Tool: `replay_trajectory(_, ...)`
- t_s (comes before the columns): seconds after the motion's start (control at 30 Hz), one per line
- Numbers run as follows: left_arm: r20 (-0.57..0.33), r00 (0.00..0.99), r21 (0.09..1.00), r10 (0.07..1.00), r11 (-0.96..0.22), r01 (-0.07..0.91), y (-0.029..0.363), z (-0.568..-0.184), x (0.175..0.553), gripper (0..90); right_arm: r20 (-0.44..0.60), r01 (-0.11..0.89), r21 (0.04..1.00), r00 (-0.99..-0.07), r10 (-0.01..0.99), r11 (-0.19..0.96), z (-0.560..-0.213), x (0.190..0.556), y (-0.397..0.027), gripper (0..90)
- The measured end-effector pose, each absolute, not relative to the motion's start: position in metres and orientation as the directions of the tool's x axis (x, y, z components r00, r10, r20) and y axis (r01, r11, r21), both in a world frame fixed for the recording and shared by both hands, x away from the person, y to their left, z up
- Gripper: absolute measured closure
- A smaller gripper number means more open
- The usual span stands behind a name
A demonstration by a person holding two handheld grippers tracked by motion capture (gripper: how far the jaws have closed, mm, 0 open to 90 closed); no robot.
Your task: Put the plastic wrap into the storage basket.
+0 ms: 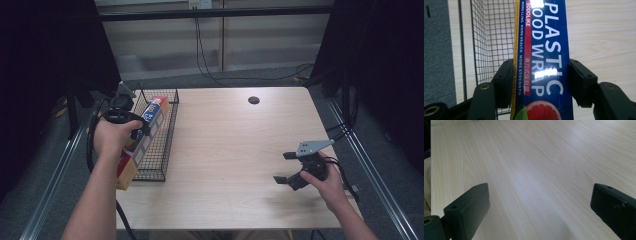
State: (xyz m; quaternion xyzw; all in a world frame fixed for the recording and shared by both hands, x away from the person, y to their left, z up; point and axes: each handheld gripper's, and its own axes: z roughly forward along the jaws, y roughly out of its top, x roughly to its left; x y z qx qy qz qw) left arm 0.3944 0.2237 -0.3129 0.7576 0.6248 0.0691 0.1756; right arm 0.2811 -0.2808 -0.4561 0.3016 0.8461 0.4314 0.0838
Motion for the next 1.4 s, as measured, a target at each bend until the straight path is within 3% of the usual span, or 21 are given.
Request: replay_trajectory(1.4, -0.105, 0.095, 0.337, 0.99, -0.055, 0.94, 0.23, -0.335, 0.397, 43.3, 0.124, 0.435, 0.779, -0.813, 0.569, 0.452, -0.457, 0.281, -0.28, 2.2)
